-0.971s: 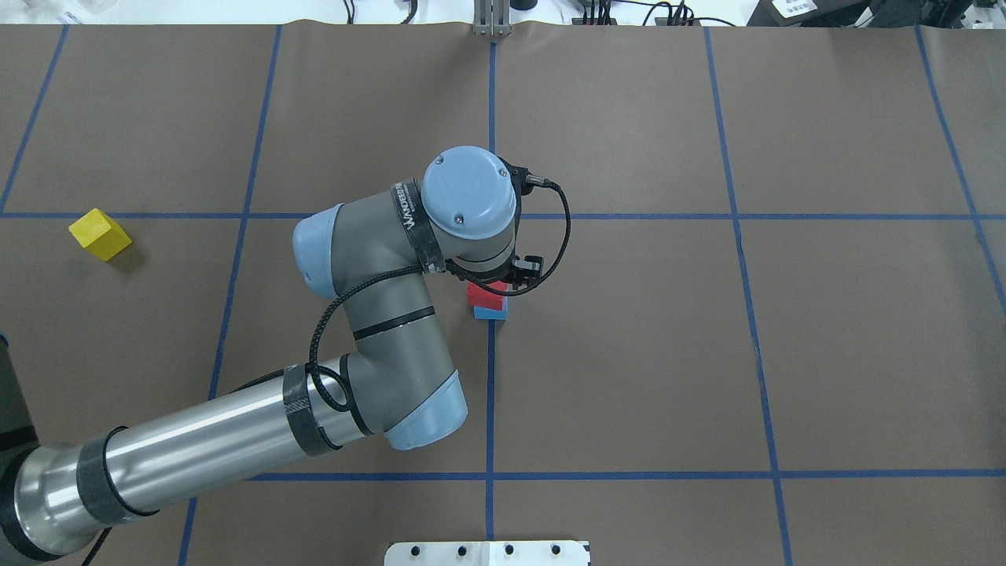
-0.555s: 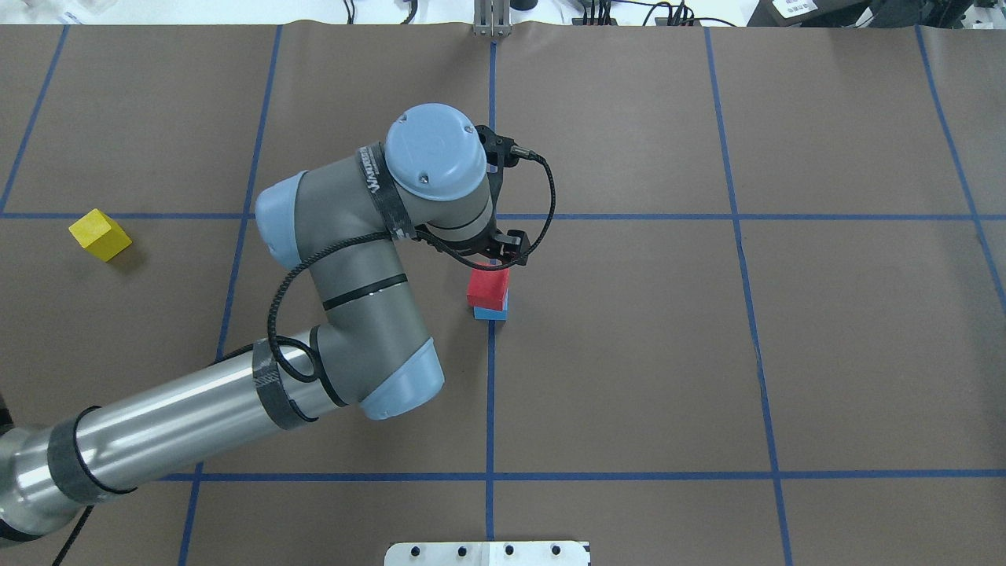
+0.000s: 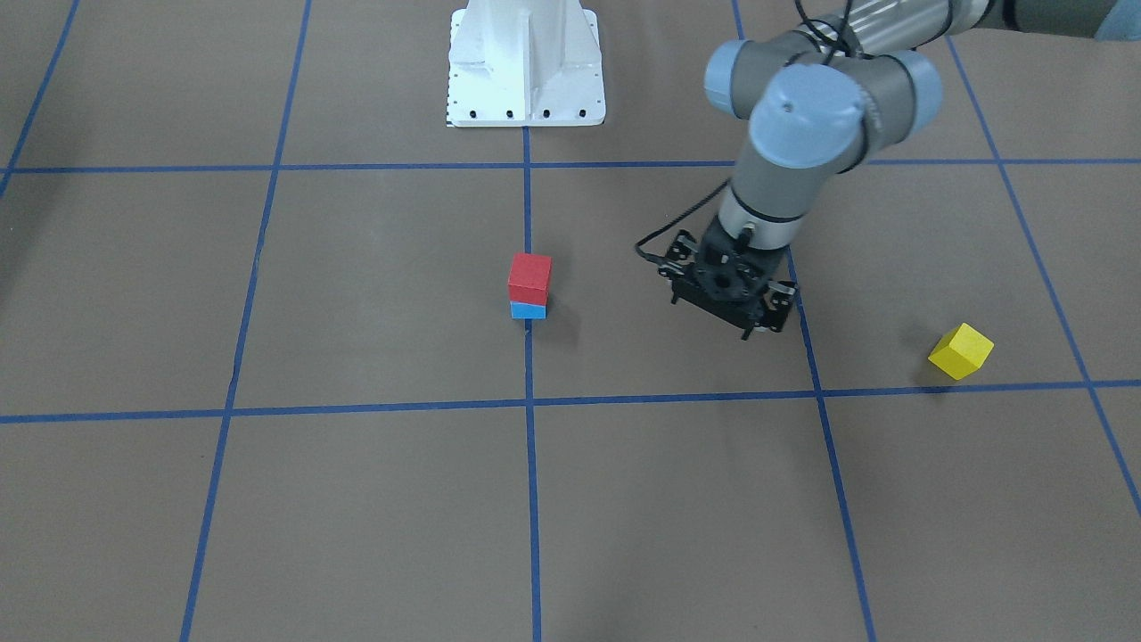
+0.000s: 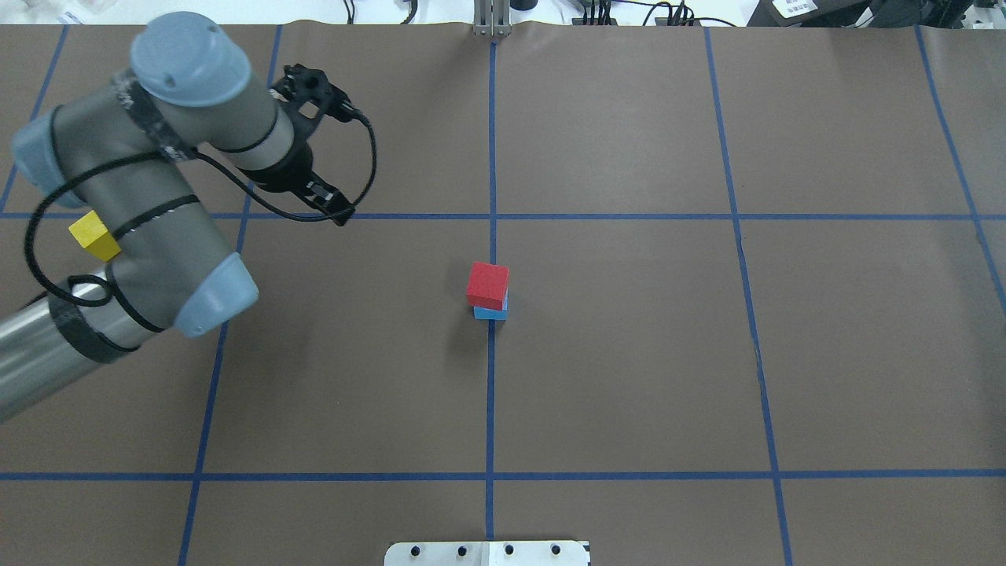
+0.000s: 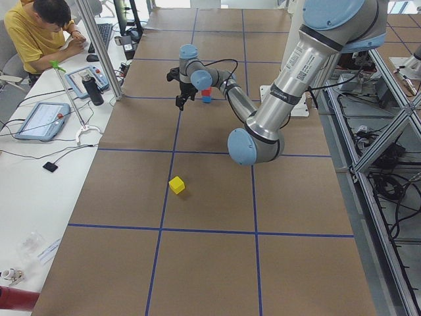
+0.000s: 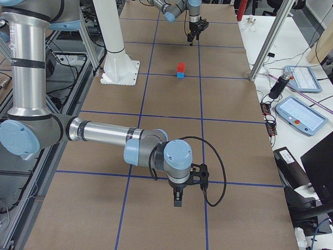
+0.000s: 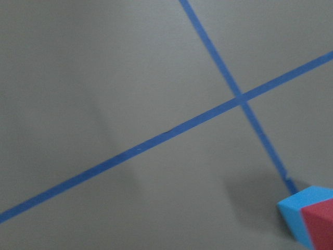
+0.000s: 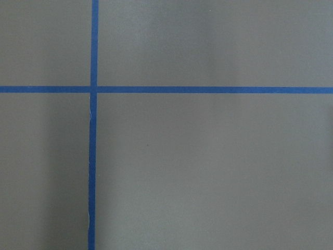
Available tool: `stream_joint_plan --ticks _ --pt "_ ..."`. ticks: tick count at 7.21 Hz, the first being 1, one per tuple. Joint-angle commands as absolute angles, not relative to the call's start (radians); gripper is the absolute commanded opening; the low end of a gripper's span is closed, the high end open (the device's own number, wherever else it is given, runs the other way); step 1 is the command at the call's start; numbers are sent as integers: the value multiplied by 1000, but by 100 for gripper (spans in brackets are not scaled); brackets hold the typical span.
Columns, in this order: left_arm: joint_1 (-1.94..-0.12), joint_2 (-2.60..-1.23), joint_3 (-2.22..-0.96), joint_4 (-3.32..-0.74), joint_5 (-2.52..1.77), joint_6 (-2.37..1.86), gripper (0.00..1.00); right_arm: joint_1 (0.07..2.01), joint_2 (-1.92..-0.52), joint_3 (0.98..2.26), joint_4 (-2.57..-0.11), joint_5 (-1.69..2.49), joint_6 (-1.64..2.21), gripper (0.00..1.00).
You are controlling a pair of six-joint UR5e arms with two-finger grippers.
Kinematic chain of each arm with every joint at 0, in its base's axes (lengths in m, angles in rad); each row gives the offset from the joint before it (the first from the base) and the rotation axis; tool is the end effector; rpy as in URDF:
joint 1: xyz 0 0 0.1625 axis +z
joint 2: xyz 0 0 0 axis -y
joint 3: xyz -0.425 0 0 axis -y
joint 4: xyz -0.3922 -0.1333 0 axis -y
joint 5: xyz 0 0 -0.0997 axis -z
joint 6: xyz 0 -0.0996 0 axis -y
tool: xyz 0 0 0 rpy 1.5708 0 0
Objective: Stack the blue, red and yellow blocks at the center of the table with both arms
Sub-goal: 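Open the left gripper and move it toward the yellow cube, then lower the left gripper onto the yellow cube and close it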
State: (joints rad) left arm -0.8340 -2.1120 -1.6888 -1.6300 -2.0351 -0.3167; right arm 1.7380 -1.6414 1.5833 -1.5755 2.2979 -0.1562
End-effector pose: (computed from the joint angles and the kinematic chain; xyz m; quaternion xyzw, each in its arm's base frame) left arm 0.3796 -0.5504 0.2880 0.1874 0.3582 0.2691 0.8742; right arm 0.1421 -0.4389 0.6897 0.0283 -0.3555 0.0163 0.9341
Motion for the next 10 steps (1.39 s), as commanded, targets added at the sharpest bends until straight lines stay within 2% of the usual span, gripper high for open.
stream_joint_plan --ticks 1,2,4,7,10 --pt "-1015 -1950 -1672 -1663 -2147 8 100 1738 -1641 1583 -1575 2298 -156 100" --pt "-1081 -1907 -1605 -1719 -2199 115 100 1738 -1641 1583 -1575 2298 -158 100" --pt "-1129 -1821 -1423 -1990 -2258 129 100 1738 -1641 1583 -1569 2298 -160 100" --pt "-1118 -1724 -1393 -2250 -2256 -166 100 1738 -1640 1583 -1555 2298 -155 100" --pt "-1103 -1721 -1333 -2319 -2247 -202 100 1736 -1640 1583 -1549 2298 -155 100"
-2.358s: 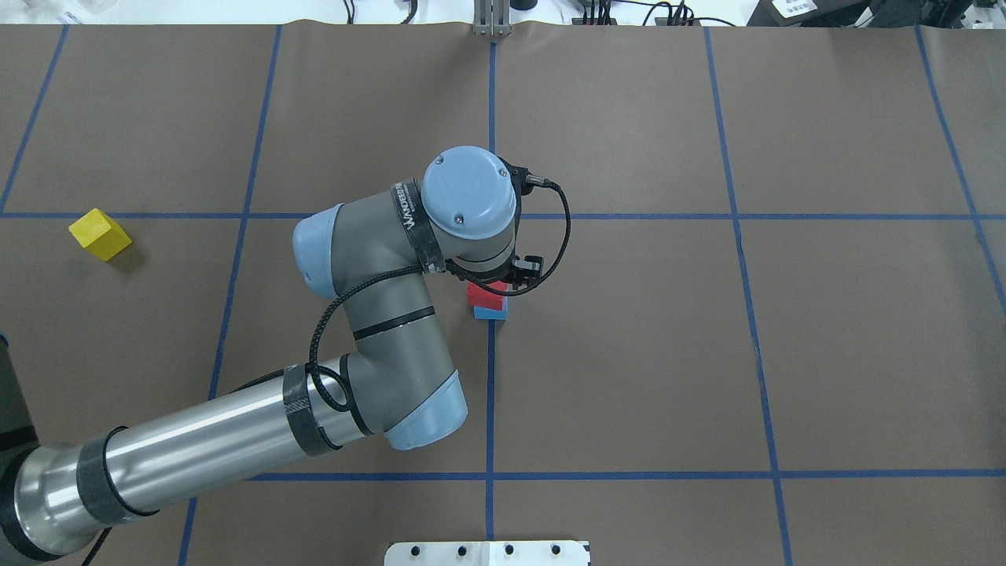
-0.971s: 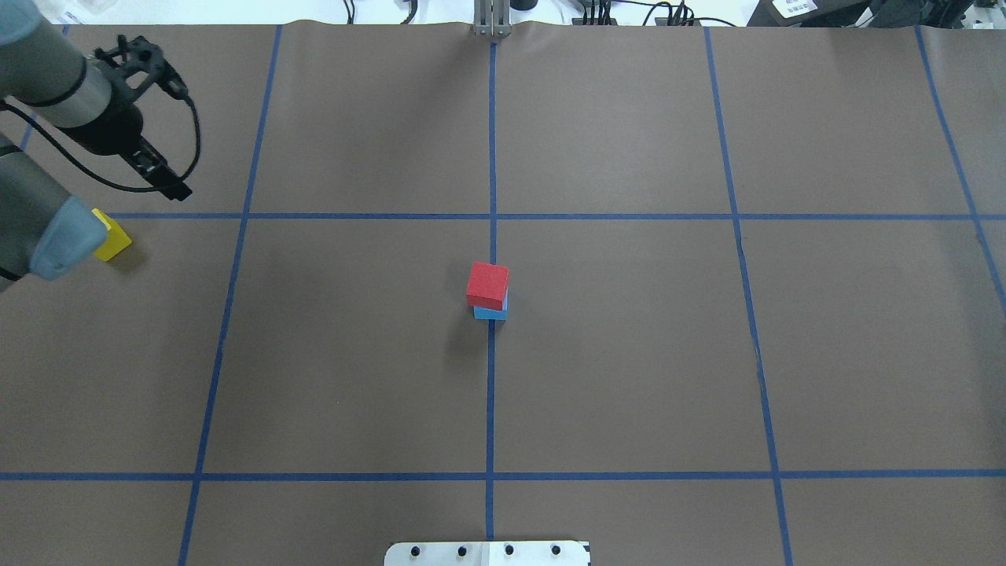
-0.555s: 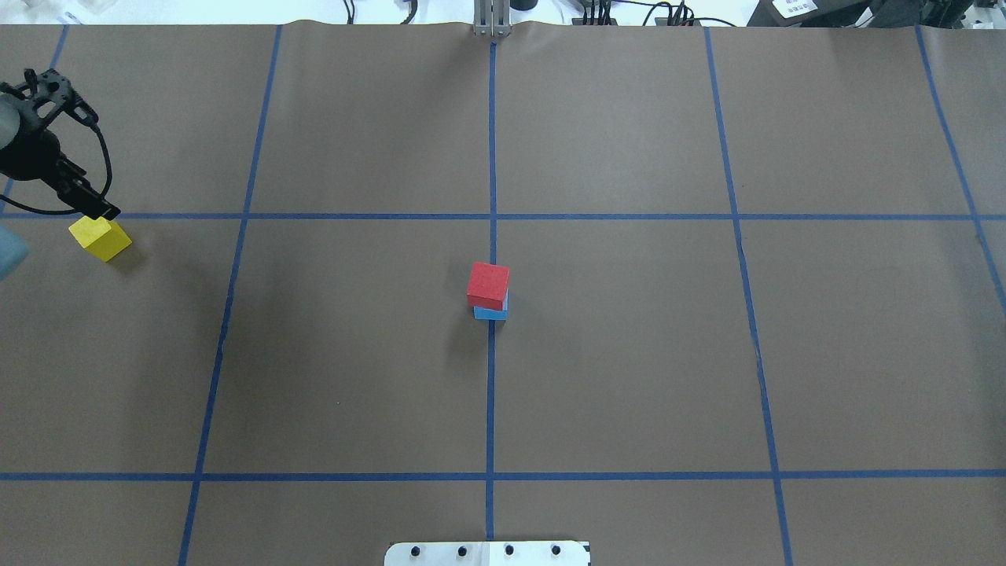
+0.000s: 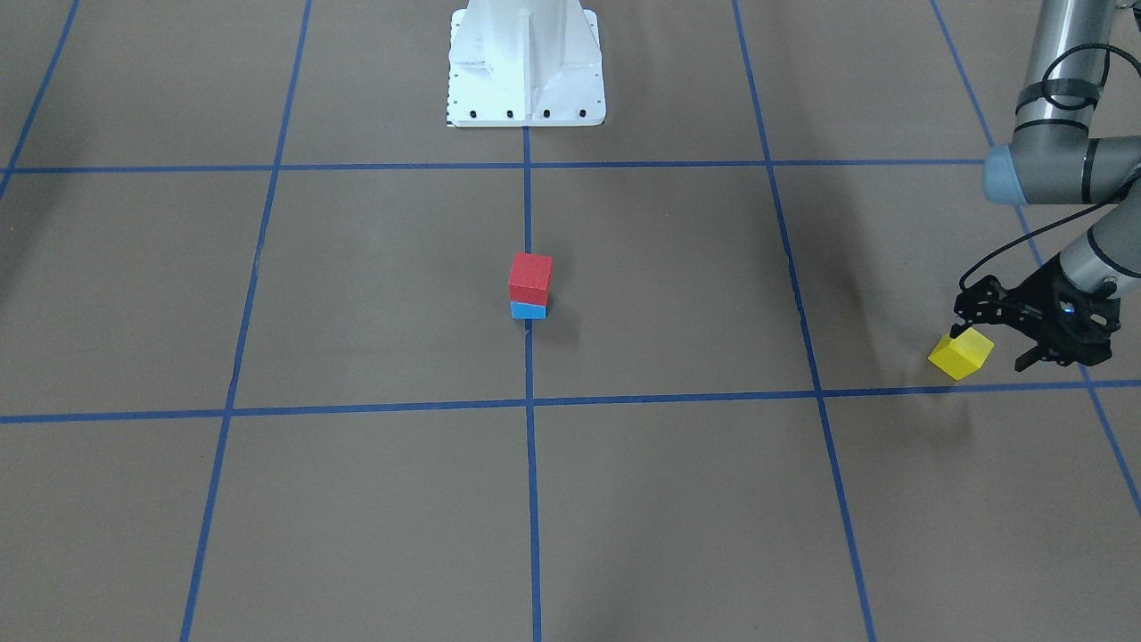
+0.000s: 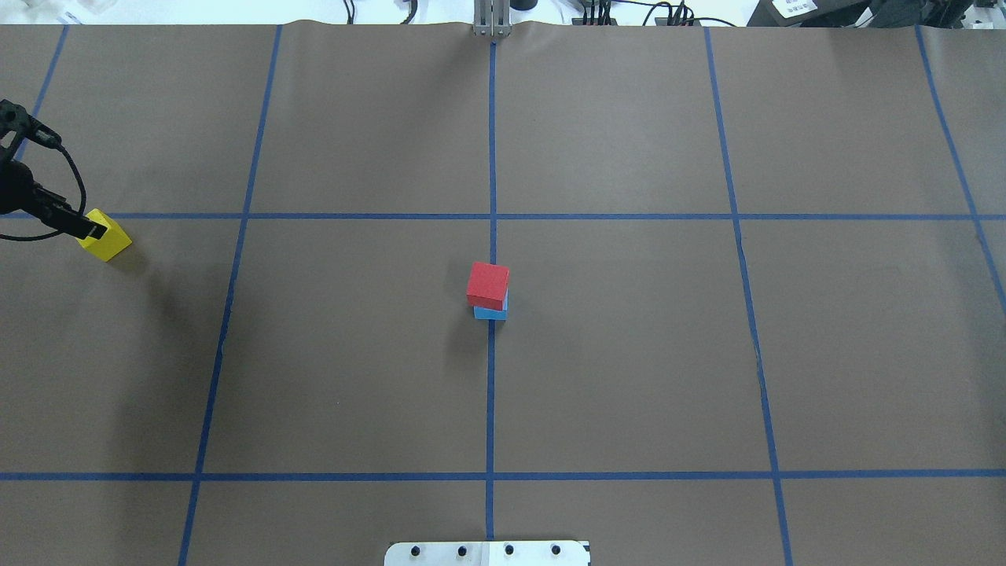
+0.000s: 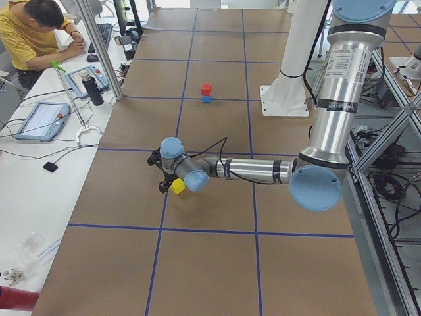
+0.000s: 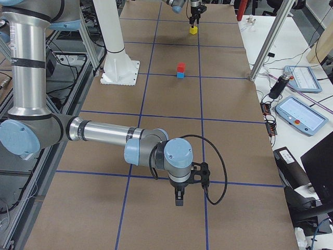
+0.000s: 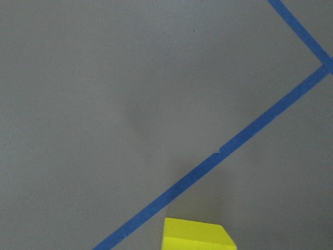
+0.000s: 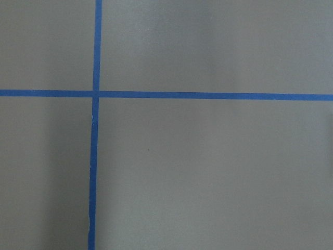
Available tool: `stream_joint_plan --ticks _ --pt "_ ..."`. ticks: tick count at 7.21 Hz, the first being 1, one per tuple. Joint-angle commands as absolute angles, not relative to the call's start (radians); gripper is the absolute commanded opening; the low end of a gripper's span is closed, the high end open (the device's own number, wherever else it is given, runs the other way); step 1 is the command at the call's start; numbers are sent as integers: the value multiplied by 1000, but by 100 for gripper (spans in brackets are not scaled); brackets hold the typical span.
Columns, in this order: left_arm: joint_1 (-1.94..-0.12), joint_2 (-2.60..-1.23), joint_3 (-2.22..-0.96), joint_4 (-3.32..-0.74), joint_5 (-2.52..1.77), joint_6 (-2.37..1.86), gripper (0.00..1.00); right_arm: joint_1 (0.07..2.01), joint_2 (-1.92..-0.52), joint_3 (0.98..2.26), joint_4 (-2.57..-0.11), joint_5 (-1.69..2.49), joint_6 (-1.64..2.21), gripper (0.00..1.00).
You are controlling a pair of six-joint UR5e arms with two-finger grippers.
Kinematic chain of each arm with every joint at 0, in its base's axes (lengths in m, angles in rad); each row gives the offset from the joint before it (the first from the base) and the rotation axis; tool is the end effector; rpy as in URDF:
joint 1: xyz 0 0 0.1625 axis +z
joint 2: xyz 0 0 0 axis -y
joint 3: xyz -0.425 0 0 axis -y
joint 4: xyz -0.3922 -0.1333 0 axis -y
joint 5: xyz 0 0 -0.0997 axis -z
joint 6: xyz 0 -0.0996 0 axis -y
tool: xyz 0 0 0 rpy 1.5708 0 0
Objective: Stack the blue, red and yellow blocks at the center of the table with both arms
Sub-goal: 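Lower the left gripper onto the yellow cube and close it, then carry the yellow cube with the left gripper above the red cube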
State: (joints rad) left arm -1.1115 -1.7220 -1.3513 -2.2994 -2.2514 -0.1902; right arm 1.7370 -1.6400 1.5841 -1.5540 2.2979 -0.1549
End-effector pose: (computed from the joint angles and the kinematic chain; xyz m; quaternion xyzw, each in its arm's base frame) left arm 0.1945 -0.5526 0.6094 0.1889 0.3967 0.2268 0.8692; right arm 0.1421 -0.4415 0.6866 0.0388 -0.3539 0.0122 0.9344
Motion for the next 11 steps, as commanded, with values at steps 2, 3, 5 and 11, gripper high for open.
stream_joint_plan --ticks 2,3,5,11 --pt "-1089 -1723 -1336 -2325 -2247 -207 100 1735 -1640 1585 -1548 2298 -155 100" --pt "-1074 -1723 -1335 -2336 -2247 -209 100 1735 -1640 1583 -1548 2298 -155 100" --pt "-1068 -1723 -1333 -2365 -2246 -203 4 1735 -1638 1583 -1548 2296 -155 100" --pt "-1057 -1880 -1805 -1770 -2238 -488 0 1735 -1635 1583 -1549 2298 -152 100"
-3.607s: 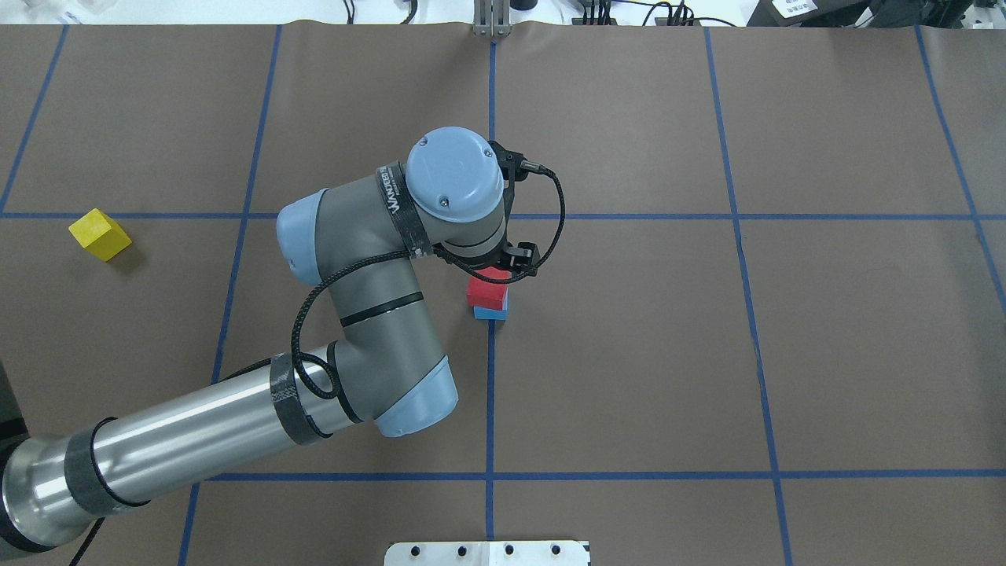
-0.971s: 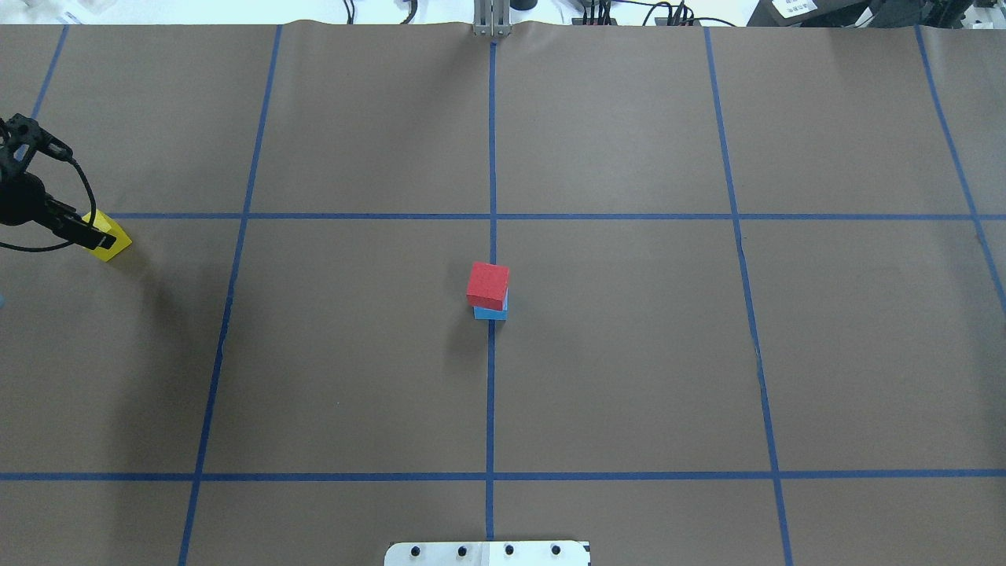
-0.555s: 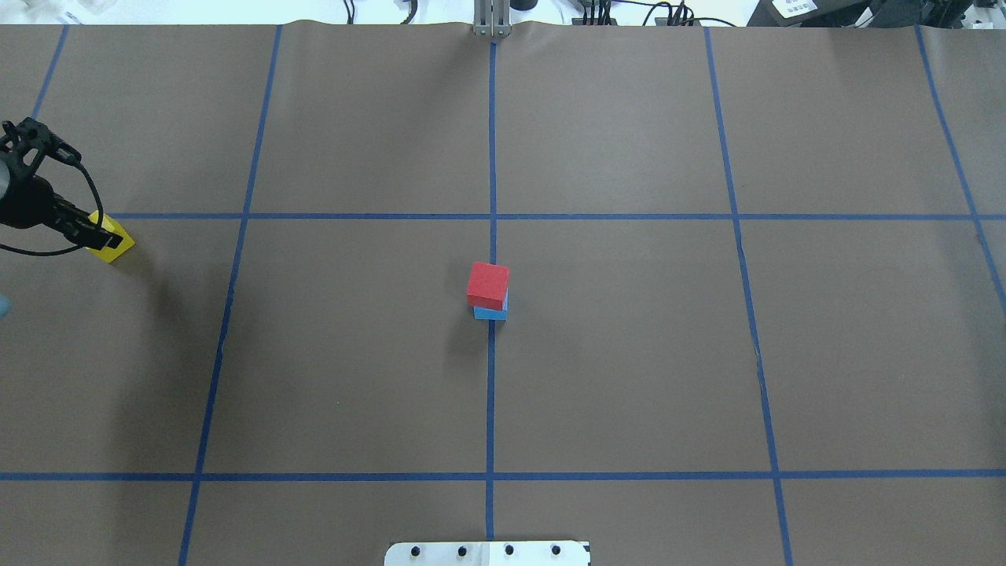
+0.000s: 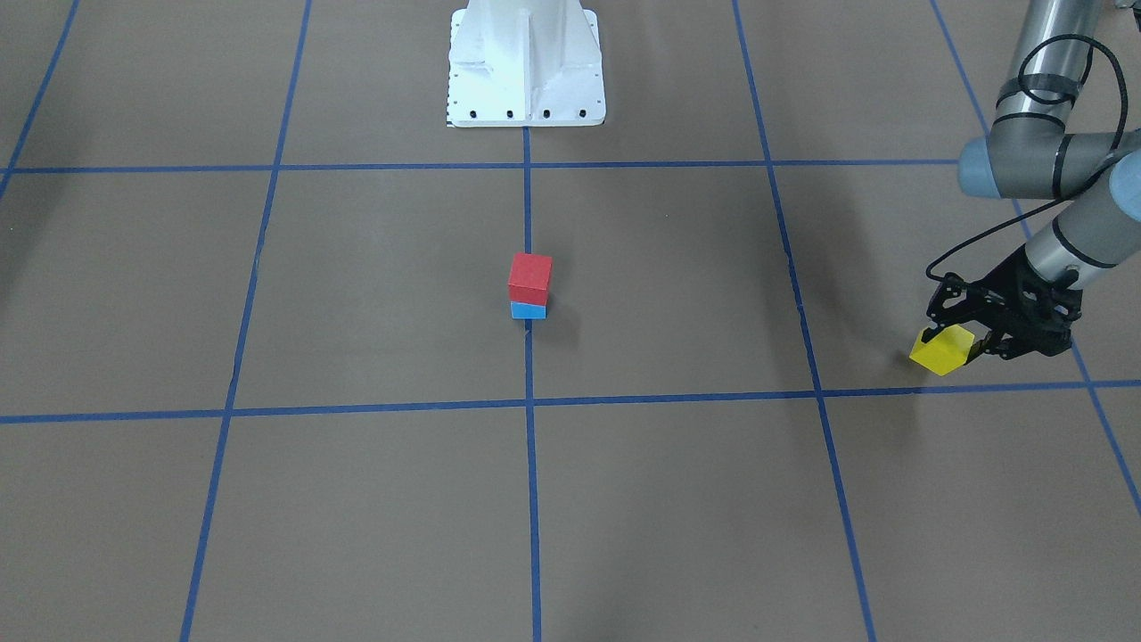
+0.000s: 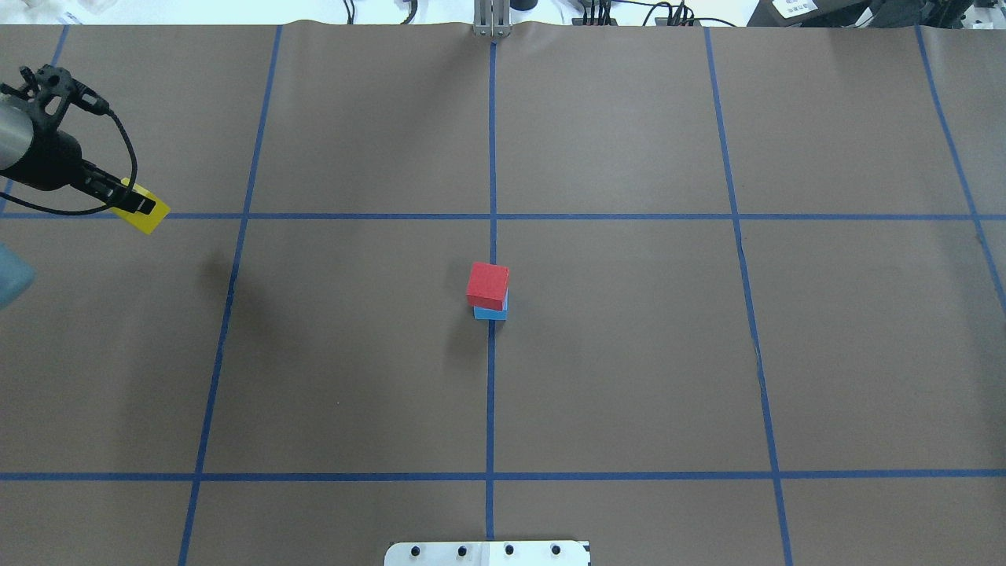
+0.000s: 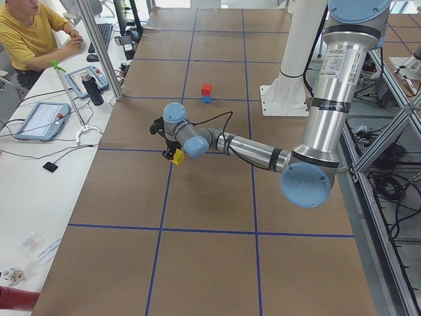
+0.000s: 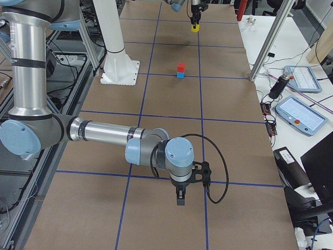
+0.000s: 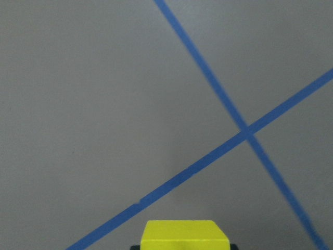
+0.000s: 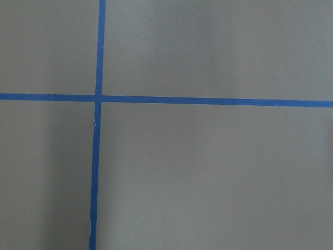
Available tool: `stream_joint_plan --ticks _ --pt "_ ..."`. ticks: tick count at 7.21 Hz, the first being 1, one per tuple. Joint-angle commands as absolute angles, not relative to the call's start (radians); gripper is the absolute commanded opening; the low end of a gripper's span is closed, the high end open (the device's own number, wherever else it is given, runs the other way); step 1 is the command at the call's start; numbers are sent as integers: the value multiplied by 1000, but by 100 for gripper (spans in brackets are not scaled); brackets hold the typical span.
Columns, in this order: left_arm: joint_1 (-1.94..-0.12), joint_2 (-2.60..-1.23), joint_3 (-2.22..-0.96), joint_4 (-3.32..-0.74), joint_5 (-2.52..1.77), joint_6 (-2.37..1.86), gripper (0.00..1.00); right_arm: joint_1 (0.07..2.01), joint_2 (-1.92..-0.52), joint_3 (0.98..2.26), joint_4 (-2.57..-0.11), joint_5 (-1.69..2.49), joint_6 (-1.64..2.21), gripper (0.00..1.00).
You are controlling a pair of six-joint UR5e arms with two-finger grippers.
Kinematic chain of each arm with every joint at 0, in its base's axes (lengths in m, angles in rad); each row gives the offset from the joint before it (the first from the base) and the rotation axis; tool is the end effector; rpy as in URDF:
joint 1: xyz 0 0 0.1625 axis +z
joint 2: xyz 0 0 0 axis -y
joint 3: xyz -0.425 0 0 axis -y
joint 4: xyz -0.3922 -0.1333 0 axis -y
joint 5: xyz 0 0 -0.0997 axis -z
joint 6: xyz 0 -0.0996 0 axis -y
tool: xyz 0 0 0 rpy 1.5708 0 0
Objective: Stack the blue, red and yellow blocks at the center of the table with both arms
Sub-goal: 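Carry the yellow cube with the left gripper above the red cube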
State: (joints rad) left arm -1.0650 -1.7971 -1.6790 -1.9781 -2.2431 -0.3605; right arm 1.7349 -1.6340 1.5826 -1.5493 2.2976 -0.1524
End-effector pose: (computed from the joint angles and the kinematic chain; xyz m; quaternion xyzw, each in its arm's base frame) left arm 0.2245 -0.5524 0.4380 0.1815 0.4227 0.1831 0.8688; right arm 0.1417 -0.4451 0.6842 0.0422 -0.3532 0.0108 0.9345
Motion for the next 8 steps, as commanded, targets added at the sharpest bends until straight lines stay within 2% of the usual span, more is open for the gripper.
stream_joint_plan --ticks 1,3,4,8 --pt "-995 -1972 -1863 -1638 -2199 -609 0 1735 -1634 1582 -1549 2298 -150 100" --pt "-793 -2185 -1908 -1389 -2018 -890 0 1735 -1634 1583 -1549 2298 -150 100" --pt "-697 -2250 -1896 -1362 -1973 -998 0 1735 -1634 1582 -1549 2298 -150 100" --pt "-557 -2505 -1638 -1377 -1875 -1163 0 1735 -1632 1582 -1549 2298 -150 100"
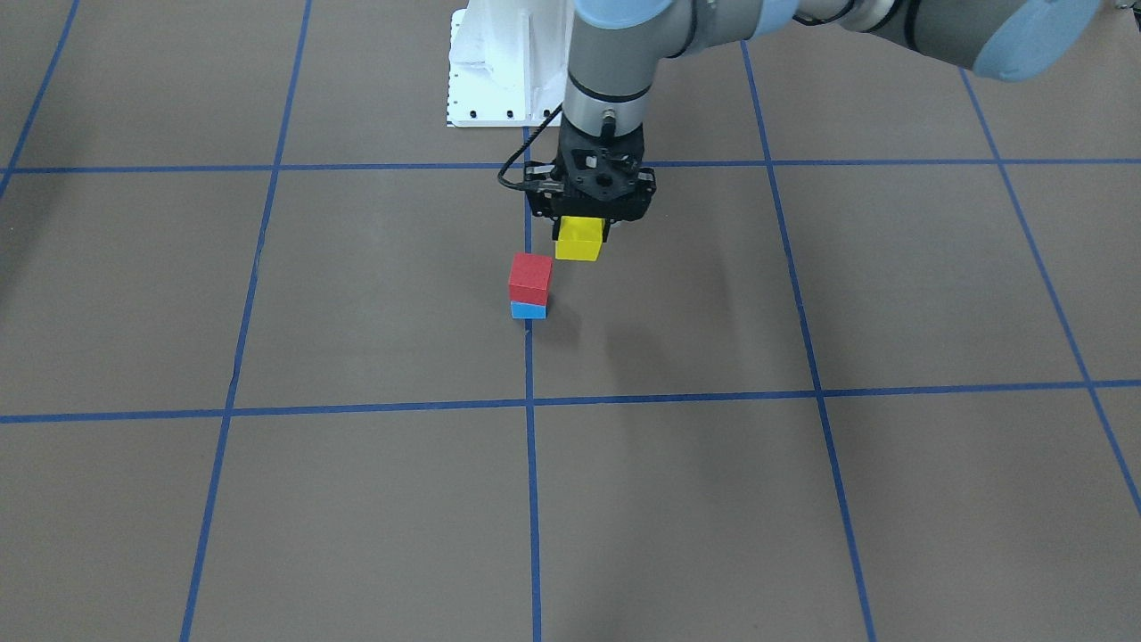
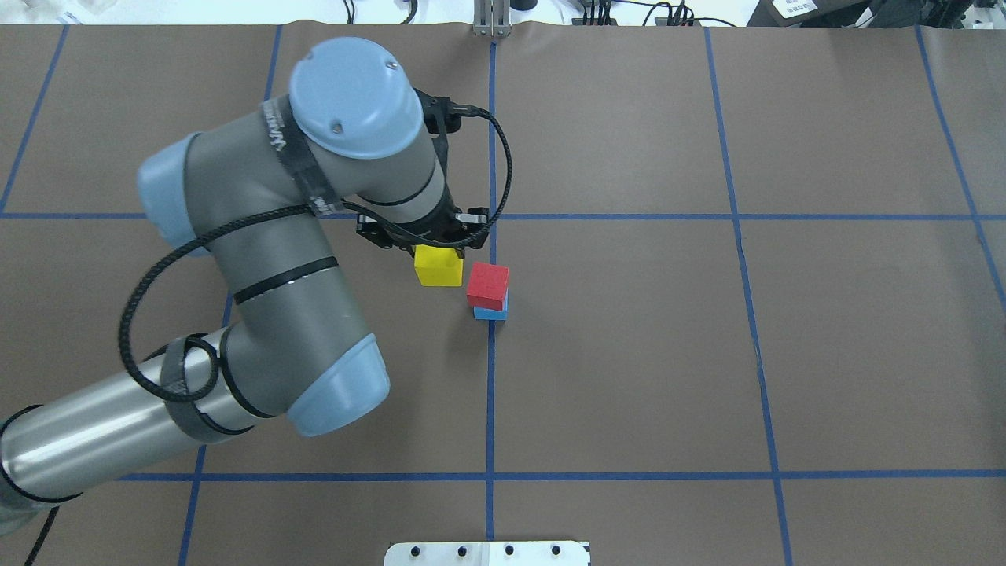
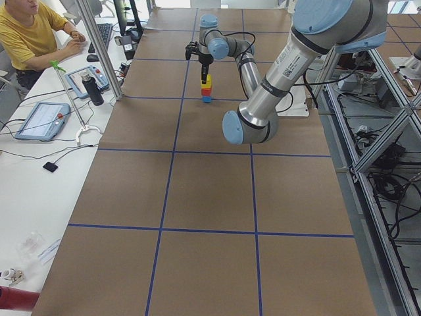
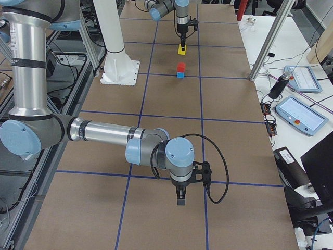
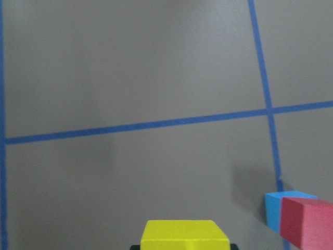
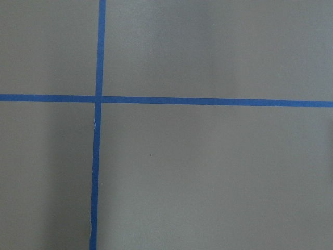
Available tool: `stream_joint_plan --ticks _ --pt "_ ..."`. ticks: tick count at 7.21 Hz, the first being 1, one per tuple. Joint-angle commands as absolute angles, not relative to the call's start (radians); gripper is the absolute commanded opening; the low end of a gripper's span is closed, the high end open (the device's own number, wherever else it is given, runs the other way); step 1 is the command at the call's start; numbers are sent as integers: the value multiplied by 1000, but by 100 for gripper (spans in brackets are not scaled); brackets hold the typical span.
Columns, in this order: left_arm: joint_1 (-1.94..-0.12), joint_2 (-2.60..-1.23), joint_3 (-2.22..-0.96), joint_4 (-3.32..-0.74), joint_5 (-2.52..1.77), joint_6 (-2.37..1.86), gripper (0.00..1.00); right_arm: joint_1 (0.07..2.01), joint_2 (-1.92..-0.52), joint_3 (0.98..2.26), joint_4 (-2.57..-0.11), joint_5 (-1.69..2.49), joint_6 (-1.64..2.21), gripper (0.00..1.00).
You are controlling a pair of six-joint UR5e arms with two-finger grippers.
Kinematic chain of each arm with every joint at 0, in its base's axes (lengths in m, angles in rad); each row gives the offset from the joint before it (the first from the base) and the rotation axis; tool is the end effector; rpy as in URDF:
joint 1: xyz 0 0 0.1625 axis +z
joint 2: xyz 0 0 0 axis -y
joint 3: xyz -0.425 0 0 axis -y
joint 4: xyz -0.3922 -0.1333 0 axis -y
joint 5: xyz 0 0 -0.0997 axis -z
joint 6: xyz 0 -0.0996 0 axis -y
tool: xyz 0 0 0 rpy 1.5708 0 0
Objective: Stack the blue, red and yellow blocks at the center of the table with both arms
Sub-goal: 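Carry the yellow cube with the left gripper above the red cube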
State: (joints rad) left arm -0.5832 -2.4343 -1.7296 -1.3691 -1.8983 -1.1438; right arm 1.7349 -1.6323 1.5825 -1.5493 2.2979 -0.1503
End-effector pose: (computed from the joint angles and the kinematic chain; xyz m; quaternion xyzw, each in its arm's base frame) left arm 0.4989 -0.4505 0.0953 0.0596 0.4167 -0.0058 0.9070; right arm 0.1419 -0.4460 0.6834 0.0426 -0.3532 0.0115 0.9345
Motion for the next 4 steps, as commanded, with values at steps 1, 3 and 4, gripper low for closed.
stream_joint_plan --ticks 1,3,4 --pt "-549 -2519 -1612 -1379 -1875 -1157 0 1735 -1632 1582 -1549 2298 -150 100" --pt "-545 -2514 -1599 -1397 -1871 -1135 14 1735 -1632 1582 -1549 2298 -150 100" --pt "-543 -2511 -1594 -1402 -1871 -1087 20 1735 -1632 1582 -1549 2296 -150 100"
